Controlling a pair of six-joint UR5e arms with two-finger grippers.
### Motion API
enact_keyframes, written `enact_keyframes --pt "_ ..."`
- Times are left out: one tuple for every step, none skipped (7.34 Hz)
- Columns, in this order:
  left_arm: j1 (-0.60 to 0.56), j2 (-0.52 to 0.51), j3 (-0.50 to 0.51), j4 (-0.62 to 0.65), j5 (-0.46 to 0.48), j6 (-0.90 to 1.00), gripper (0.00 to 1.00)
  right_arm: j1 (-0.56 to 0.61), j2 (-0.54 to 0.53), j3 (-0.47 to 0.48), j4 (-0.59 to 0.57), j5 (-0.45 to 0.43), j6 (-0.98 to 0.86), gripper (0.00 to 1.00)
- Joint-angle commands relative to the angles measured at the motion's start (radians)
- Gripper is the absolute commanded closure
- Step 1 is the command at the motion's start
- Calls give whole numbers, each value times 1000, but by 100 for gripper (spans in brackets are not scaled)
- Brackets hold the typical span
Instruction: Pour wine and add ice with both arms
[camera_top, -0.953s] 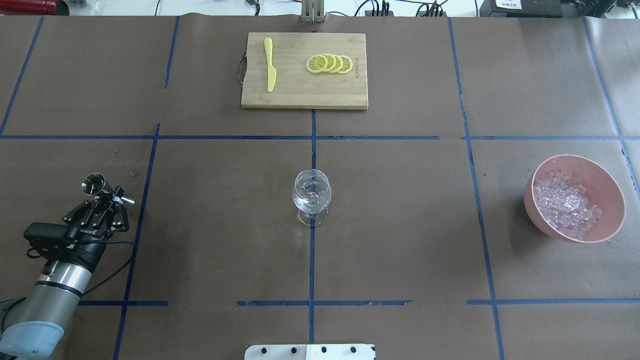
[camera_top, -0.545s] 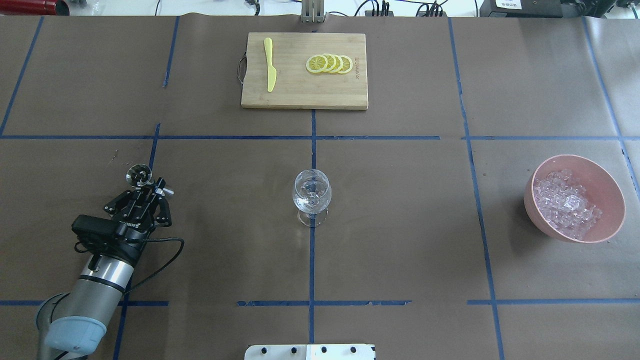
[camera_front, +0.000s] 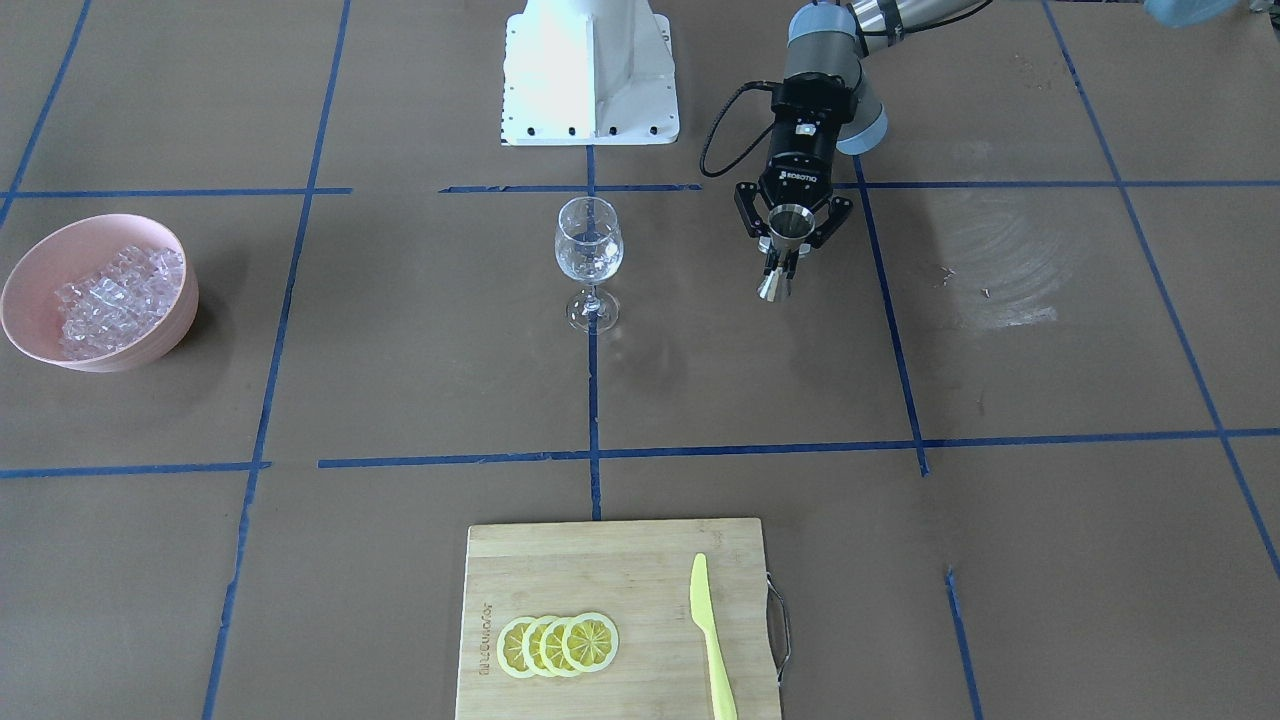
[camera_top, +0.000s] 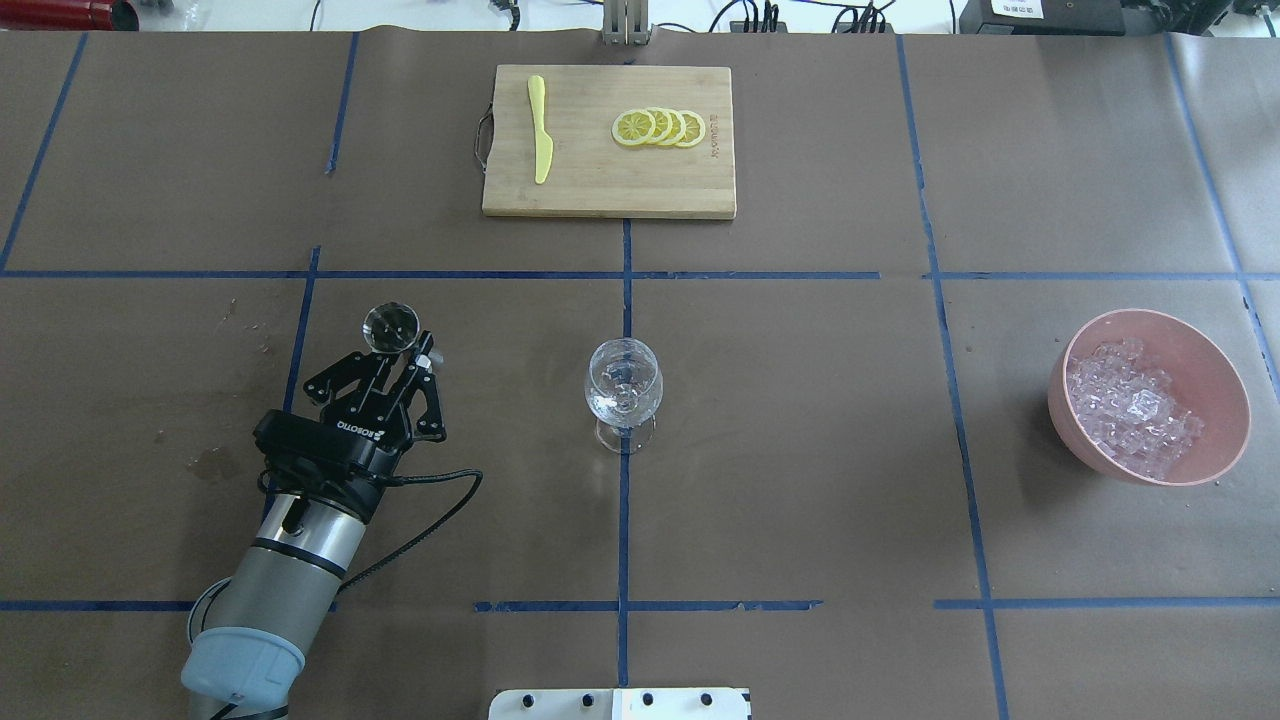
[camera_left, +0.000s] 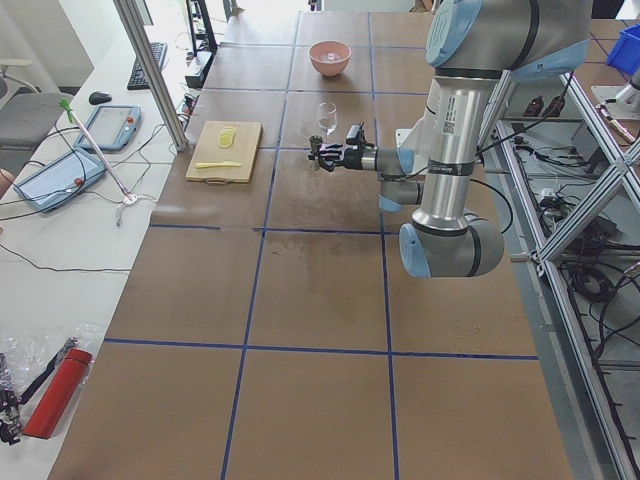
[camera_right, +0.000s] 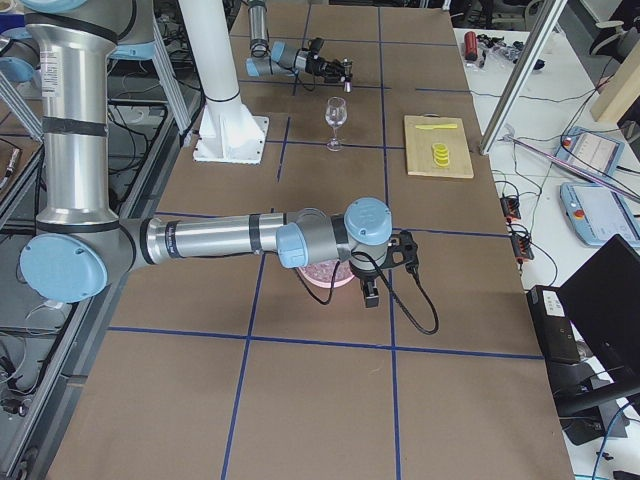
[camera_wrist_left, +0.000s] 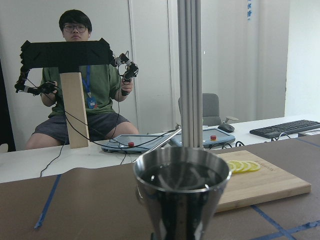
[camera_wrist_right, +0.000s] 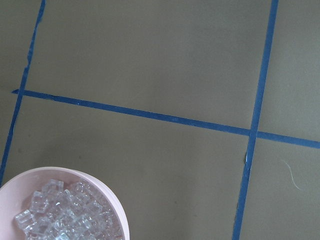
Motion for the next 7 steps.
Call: enact_keyframes --pt "2 -51 -58 86 -132 78 100 1 0 5 0 0 5 0" --pt "-2 -57 -94 176 -222 79 100 1 0 10 0 2 18 0" --pt "-22 -59 -140 236 -328 79 100 1 2 10 0 3 26 0" --pt "-68 -59 -195 360 -440 80 100 1 3 10 0 3 26 0" --pt "-111 -62 -279 533 -549 129 100 0 3 8 0 2 26 0" --pt "-114 -78 -288 588 -557 152 100 0 5 8 0 3 26 0" --pt "-116 -80 -285 591 -562 228 100 0 6 7 0 2 26 0"
